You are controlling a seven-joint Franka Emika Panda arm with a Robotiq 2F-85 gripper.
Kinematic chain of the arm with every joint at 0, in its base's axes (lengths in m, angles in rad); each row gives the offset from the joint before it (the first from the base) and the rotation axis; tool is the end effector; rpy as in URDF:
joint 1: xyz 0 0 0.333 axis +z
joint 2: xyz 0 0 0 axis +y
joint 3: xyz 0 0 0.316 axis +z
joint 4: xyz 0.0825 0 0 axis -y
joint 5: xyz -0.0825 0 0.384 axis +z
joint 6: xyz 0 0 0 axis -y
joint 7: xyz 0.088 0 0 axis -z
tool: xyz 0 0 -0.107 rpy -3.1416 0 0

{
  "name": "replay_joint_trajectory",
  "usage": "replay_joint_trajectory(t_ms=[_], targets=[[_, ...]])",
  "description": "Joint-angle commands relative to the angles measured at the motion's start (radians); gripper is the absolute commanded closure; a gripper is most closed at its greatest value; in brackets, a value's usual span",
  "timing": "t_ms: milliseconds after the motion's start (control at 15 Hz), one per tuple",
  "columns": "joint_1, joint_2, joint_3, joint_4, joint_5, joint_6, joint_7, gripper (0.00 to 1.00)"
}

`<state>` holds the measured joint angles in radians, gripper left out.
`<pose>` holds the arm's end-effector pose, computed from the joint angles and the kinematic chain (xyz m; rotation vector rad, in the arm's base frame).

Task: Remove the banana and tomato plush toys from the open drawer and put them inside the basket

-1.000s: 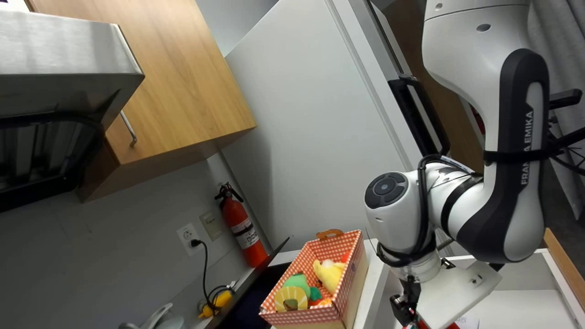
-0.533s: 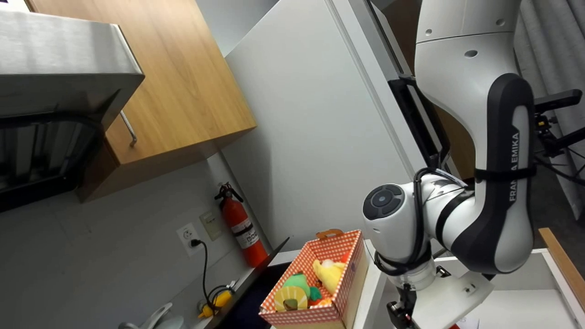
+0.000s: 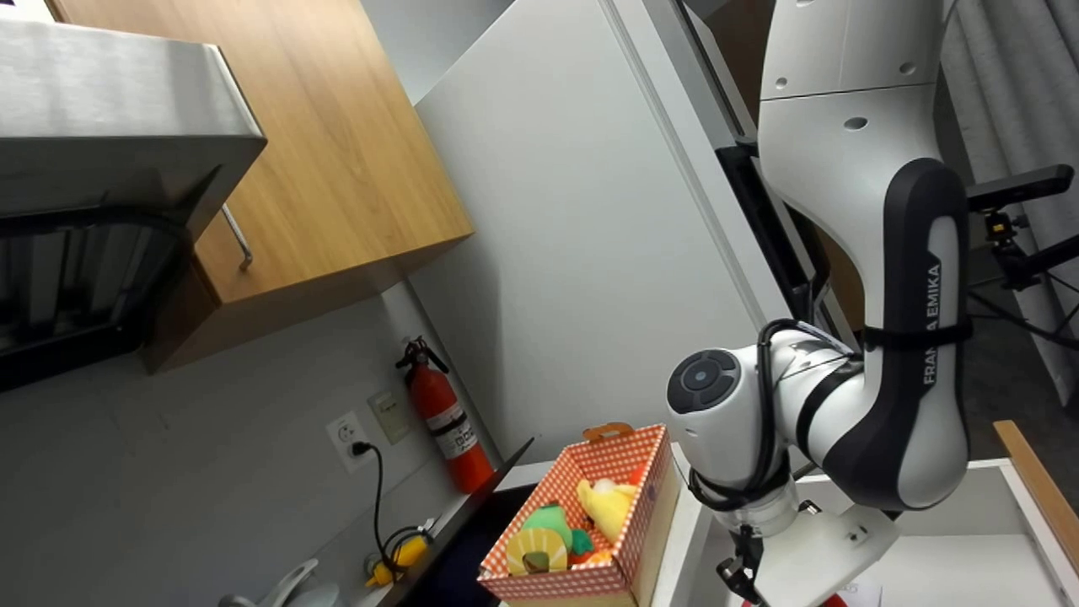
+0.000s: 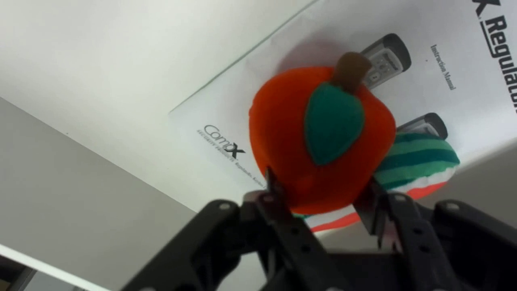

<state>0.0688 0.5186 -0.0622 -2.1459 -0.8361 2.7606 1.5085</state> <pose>0.5632 0.0340 0.1585 2.7075 -1.0221 0.4545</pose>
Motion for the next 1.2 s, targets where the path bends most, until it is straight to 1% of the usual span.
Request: replay_joint_trajectory(t_ms=[0, 133, 267, 333, 467, 600, 1133], targets=[[0.000, 0.016, -0.015, 0.024, -0.021, 0.022, 0.003, 0.84], [0.003, 0.005, -0.015, 0.018, -0.021, 0.015, 0.003, 0.96], [0.007, -0.019, -0.012, 0.002, -0.017, 0.001, 0.002, 0.94], [0.009, -0.030, -0.010, -0.005, -0.016, -0.005, 0.001, 0.97], [0.017, -0.064, -0.004, -0.025, -0.012, -0.022, 0.000, 0.95], [0.025, -0.103, 0.006, -0.046, -0.006, -0.033, 0.000, 0.95], [0.065, -0.297, 0.042, -0.116, 0.000, -0.085, 0.002, 0.95]])
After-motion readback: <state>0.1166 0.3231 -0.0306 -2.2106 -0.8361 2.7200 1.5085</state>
